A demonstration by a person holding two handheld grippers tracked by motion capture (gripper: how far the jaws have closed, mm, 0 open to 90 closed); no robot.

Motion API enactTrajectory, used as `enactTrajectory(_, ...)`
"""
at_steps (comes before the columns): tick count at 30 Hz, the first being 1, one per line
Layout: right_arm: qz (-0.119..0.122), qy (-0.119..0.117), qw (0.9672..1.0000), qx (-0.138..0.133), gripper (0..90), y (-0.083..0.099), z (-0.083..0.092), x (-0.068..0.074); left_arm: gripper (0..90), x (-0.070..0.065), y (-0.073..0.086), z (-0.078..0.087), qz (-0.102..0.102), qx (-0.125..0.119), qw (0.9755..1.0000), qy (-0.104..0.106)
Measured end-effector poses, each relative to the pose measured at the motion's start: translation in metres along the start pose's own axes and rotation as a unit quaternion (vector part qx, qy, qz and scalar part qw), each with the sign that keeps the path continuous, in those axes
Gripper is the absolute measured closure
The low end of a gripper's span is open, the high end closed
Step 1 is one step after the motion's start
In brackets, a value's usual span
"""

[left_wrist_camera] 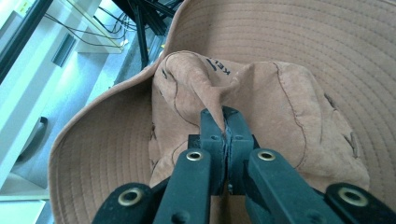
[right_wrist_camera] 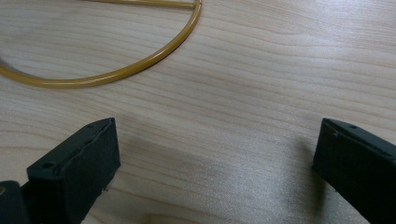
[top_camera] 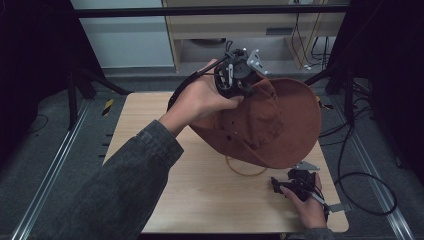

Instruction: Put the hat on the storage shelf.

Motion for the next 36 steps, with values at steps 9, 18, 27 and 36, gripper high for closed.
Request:
enactTrajectory(9, 0.008, 0.001, 1.0000, -0.003, 0.7, 0.000, 0.000, -0.001, 88.3, 0.008, -0.002, -0.011, 0.009, 0.002, 1.0000, -0.002)
enactTrajectory(18, 0.009, 0.001, 1.0000, -0.003, 0.7, 0.000, 0.000, -0.002, 88.3, 0.010, 0.002, -0.028, 0.016, 0.007, 0.9998, 0.002)
enactTrajectory(27, 0.010, 0.001, 0.9999, -0.003, 0.7, 0.000, 0.000, -0.002, 88.0, 0.002, -0.002, -0.043, 0.008, 0.016, 0.9998, 0.008)
enactTrajectory(36, 0.011, 0.000, 0.9999, -0.002, 0.7, 0.000, 0.000, -0.002, 87.4, 0.002, 0.001, -0.053, 0.016, 0.016, 0.9997, 0.012)
Point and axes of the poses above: each handheld gripper's, and its own axes: z roughly backward along the jaws, y roughly out of its underside, x roughly to its left, the point moved 3 cm from there along -z, roughly forward along the jaws, and after that the axes turned 1 degree about z, right-handed, at the moved point
